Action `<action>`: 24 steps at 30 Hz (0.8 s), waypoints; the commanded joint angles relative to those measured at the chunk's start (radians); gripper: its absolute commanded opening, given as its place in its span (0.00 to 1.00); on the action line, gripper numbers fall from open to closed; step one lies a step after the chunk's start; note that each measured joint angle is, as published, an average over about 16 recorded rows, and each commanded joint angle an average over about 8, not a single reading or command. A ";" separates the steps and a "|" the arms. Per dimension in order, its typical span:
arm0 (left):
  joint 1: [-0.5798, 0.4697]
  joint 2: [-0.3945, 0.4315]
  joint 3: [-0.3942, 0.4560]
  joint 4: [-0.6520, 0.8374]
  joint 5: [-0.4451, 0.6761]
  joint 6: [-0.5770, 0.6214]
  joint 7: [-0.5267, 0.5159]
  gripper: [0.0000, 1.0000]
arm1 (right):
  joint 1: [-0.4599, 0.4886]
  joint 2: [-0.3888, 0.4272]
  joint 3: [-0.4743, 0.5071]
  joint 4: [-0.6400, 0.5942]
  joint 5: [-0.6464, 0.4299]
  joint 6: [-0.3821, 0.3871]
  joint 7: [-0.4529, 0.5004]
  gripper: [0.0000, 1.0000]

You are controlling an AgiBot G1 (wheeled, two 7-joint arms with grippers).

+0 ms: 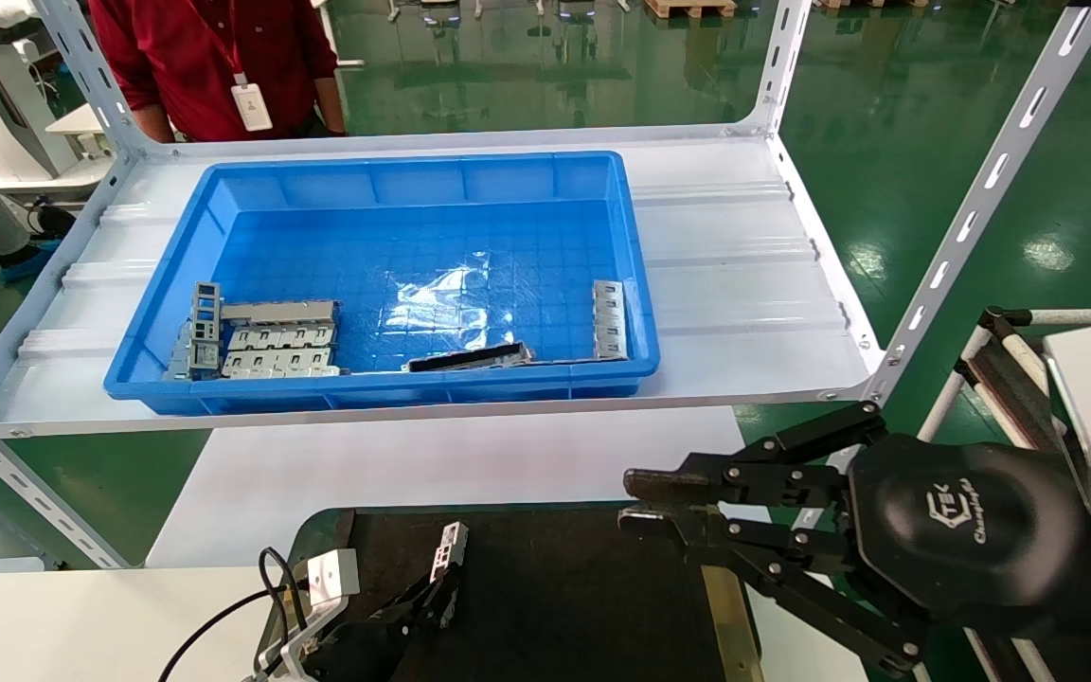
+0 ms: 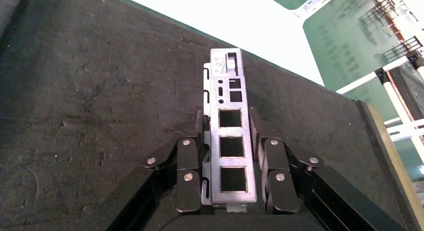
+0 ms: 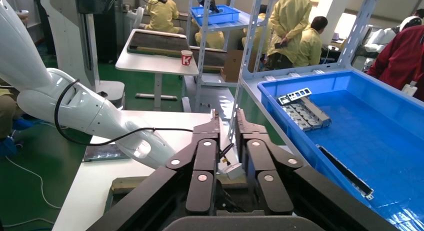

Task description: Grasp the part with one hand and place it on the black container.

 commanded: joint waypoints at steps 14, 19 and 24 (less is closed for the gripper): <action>-0.006 -0.004 -0.006 -0.007 -0.003 0.020 0.015 1.00 | 0.000 0.000 -0.001 0.000 0.000 0.000 0.000 1.00; -0.007 -0.019 -0.004 -0.021 -0.002 0.042 0.015 1.00 | 0.000 0.000 -0.001 0.000 0.000 0.000 0.000 1.00; -0.006 -0.049 0.002 -0.049 -0.001 0.083 0.012 1.00 | 0.000 0.000 -0.001 0.000 0.001 0.000 0.000 1.00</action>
